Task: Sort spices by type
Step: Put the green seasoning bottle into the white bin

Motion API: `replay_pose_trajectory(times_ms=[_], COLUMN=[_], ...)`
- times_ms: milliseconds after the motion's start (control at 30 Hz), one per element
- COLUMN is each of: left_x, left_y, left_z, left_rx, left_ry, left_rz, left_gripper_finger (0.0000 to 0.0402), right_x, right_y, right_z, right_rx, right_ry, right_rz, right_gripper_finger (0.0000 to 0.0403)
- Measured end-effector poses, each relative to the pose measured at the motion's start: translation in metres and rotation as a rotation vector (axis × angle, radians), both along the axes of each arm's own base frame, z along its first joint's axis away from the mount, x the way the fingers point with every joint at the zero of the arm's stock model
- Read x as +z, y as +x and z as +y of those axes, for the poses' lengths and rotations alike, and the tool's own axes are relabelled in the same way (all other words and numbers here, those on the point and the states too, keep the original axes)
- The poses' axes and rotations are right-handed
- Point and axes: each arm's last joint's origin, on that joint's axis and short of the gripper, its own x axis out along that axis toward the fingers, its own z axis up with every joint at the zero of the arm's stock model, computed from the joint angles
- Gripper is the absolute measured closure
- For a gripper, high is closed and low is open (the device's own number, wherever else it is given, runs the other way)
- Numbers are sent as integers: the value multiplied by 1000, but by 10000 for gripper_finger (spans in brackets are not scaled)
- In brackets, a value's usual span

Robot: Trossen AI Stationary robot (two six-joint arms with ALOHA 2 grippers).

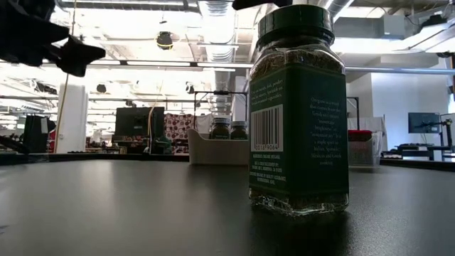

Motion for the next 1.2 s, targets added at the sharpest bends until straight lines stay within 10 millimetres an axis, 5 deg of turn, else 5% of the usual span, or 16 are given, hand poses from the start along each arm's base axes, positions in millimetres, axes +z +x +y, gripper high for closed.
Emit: replay_pose_trajectory(times_ms=[400, 1200], left_x=[-1, -20], left_y=[7, 5], left_z=[18, 39], left_rx=[-88, 218], left_ry=[-12, -60], left_rz=[-69, -69], left_gripper_finger=[105, 105], right_x=[1, 1], right_y=[2, 2], right_z=[-8, -7], right_rx=[-20, -17], right_ry=[-3, -3], right_rz=[2, 1], right_gripper_finger=[58, 58])
